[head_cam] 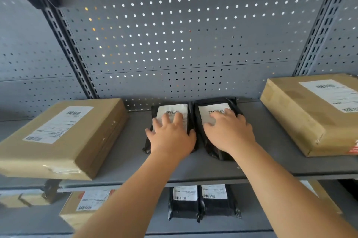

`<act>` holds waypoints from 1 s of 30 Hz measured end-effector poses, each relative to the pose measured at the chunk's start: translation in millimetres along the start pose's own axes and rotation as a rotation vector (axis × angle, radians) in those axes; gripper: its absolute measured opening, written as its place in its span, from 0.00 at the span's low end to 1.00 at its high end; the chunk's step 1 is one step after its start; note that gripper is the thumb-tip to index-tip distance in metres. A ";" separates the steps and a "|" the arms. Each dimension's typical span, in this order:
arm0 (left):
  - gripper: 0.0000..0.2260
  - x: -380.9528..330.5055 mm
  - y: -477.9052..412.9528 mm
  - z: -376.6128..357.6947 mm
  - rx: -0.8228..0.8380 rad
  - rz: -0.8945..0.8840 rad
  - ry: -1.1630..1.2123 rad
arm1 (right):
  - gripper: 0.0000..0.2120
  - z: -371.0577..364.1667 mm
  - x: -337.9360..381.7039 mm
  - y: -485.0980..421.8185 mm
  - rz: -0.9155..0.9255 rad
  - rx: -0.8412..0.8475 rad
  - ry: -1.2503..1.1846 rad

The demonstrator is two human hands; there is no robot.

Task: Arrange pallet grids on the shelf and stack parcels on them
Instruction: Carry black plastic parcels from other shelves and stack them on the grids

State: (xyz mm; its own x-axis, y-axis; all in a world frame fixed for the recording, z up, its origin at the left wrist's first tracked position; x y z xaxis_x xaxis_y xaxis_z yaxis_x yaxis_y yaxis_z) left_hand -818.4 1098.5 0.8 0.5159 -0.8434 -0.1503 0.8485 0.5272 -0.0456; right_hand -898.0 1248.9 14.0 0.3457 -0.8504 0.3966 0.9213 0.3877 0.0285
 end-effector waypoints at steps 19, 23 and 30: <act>0.31 14.6 24.7 3.1 0.008 0.110 0.002 | 0.33 -1.0 -11.7 7.2 0.018 -0.086 0.100; 0.31 22.2 43.0 18.1 -0.047 0.124 0.016 | 0.31 6.8 0.8 20.9 0.058 -0.115 0.079; 0.30 49.9 76.3 90.5 -0.266 0.152 0.066 | 0.29 47.7 58.6 56.8 0.204 -0.270 -0.033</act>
State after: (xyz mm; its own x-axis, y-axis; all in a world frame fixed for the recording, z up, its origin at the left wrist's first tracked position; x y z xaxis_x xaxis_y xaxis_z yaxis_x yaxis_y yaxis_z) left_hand -717.3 1087.2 79.2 0.6183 -0.7488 -0.2388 0.6970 0.6628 -0.2735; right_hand -833.9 1238.1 82.6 0.5258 -0.7513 0.3988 0.8493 0.4369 -0.2964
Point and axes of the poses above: each hand's wrist, its own y-axis away from the middle knuckle, its own z-axis out of the back of the hand, x = y × z, the point moved 10 cm from there along -y, towards the middle knuckle, and after that the axes turned 4 degrees about -y, right-handed, at the moved point
